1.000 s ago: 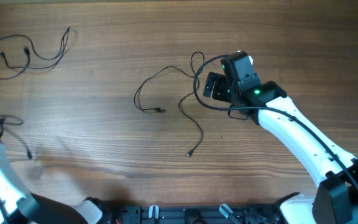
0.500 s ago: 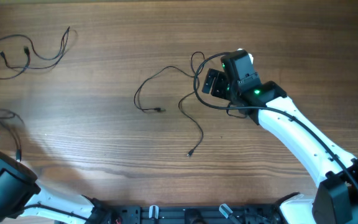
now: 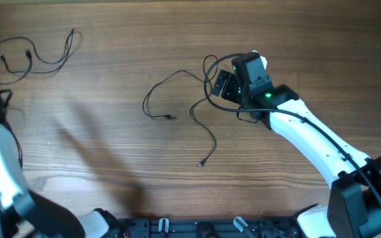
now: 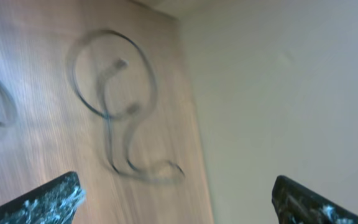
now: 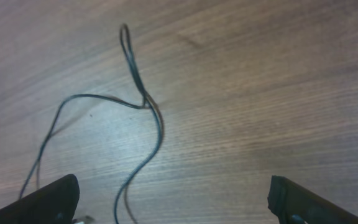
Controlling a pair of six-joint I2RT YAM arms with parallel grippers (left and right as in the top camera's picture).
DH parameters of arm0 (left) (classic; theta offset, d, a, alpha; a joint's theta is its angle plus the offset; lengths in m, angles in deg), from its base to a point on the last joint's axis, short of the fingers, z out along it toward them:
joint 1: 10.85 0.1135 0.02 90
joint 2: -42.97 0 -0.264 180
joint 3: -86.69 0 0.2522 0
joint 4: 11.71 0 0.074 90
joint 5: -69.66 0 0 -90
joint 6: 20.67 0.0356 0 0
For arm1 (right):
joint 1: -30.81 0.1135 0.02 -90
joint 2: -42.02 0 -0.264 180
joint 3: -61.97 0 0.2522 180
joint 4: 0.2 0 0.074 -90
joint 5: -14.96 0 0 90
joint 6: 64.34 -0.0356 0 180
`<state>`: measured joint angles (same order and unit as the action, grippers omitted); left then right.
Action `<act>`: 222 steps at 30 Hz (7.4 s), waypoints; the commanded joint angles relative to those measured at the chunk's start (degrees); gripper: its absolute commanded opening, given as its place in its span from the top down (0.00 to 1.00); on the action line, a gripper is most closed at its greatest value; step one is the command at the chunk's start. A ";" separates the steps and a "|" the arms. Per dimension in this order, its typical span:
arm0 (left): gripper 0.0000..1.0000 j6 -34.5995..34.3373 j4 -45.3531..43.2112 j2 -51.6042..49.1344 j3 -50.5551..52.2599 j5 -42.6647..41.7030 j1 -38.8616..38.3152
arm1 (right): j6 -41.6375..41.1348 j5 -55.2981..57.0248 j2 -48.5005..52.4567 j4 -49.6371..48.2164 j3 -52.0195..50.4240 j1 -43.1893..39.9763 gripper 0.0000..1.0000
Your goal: Untangle cables
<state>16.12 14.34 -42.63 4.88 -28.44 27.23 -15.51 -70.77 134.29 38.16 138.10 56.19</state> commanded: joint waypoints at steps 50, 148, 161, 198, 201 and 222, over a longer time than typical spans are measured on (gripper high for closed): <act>0.00 55.71 12.52 -23.58 -0.59 -7.87 -58.80 | -1.42 25.83 -25.33 27.08 0.24 0.02 0.00; 0.00 99.23 22.84 -15.04 -11.80 0.63 -17.70 | -11.45 14.99 -15.54 12.50 0.24 0.02 0.00; 0.12 82.71 21.79 15.85 -11.80 -5.84 -29.94 | -11.39 14.86 -15.54 14.93 0.24 0.02 0.00; 0.00 46.71 67.45 85.35 -11.50 -1.62 -29.94 | -11.50 14.86 -15.54 15.32 0.24 0.02 0.00; 0.00 44.74 64.57 85.33 -10.23 -1.42 -29.88 | -11.50 14.86 -15.54 15.32 0.24 0.02 0.00; 0.00 31.74 -9.05 84.06 63.47 1.84 -29.94 | -11.50 14.86 -15.54 15.32 0.24 0.02 0.00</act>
<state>48.38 7.48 41.08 66.12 -29.71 -2.67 -26.62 -55.77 118.31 53.57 138.06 56.19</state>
